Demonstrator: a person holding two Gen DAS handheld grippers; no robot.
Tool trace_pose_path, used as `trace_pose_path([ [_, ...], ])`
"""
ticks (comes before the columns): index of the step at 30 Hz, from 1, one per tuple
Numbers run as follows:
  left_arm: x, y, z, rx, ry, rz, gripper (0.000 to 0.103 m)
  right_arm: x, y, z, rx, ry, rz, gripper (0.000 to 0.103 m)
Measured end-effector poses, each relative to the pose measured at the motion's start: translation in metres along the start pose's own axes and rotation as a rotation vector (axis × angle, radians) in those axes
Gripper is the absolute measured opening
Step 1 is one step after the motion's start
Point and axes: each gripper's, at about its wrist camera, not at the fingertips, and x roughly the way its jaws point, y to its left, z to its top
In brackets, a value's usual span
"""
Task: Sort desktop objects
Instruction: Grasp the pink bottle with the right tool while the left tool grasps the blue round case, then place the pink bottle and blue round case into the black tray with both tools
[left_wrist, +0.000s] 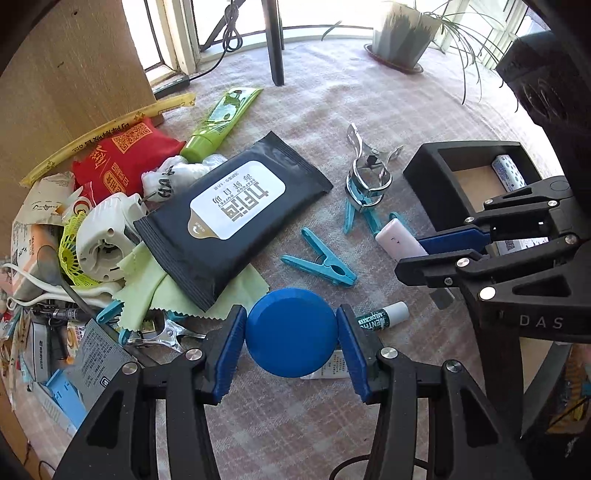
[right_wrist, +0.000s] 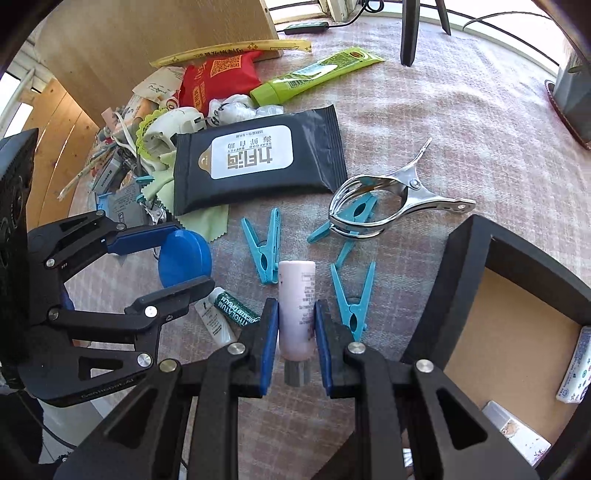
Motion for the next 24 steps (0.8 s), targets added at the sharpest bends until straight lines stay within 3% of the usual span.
trace_pose_path([
  [4,-0.015,-0.032,-0.003,0.043,-0.038,-0.038,0.048,-0.026,-0.017,-0.011,0.036,-0.044,0.011,0.02],
  [10,-0.023,-0.084,0.014,0.143,-0.073,-0.124,0.048,-0.065,-0.049,-0.03,0.104,-0.118,-0.041,0.02],
  [24,-0.033,-0.212,0.0,0.364,-0.046,-0.27,0.048,-0.115,-0.141,-0.081,0.306,-0.187,-0.152,0.02],
])
